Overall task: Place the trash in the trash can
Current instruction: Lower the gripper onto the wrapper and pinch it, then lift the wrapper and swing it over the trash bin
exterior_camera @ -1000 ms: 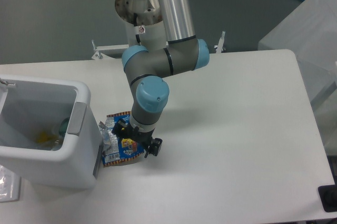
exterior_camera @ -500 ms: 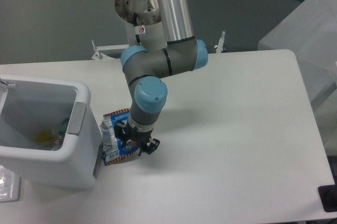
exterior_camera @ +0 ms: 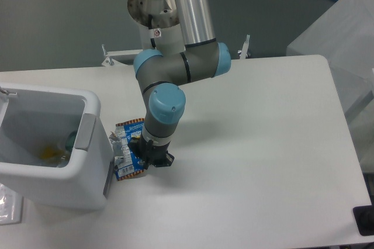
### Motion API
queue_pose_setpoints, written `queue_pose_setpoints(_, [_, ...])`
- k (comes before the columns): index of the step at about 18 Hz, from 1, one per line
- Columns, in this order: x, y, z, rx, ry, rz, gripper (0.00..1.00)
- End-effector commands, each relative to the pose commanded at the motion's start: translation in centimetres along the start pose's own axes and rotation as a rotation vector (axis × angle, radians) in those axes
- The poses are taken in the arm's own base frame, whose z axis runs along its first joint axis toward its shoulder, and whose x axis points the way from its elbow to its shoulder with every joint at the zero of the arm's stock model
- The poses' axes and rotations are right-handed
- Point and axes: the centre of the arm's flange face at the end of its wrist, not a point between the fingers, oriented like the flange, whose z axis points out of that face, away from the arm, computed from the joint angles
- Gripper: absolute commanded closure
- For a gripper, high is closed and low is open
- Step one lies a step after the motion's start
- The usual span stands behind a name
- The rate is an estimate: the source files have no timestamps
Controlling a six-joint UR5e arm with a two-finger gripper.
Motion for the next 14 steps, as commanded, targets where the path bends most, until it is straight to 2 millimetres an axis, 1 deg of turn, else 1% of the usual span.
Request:
queue_pose_setpoints(3, [-0.2, 0.0, -0.9, 0.011, -0.01, -0.007, 1.0])
queue_pose_setpoints(4, [-0.9, -0.1, -2.8, 0.037, -0.031, -0.015, 1.0])
queue_pose_setpoints(5, [-2.0, 0.2, -4.9, 0.069, -0.053, -0.036, 1.0])
queue_pose_setpoints(6, [-3.4, 0.3, -8.3, 0.124, -0.084, -0.094, 1.0])
queue_pose_setpoints(7, [-3.9, -0.1, -10.5, 0.169, -0.09, -0.149, 1.0])
queue_pose_setpoints(8, [-4.7, -0.4, -12.5, 0.216, -0.089, -0.199, 1.0])
queue_pose_setpoints(9, [-5.5, -0.6, -13.9, 0.257, -0.082, -0.235, 1.0])
queue_pose_setpoints(10, [-6.0, -1.2, -15.8, 0.299, -0.084, -0.264, 1.0])
queue_pose_setpoints(12, [-6.7, -2.2, -18.9, 0.356, -0.103, -0.355, 1.0])
queue_pose_setpoints(13, [-6.9, -2.6, -20.8, 0.389, -0.116, -0.391, 1.0])
queue_pose_setpoints(14, [-7.1, -3.1, -23.3, 0.435, -0.126, -0.432, 1.0])
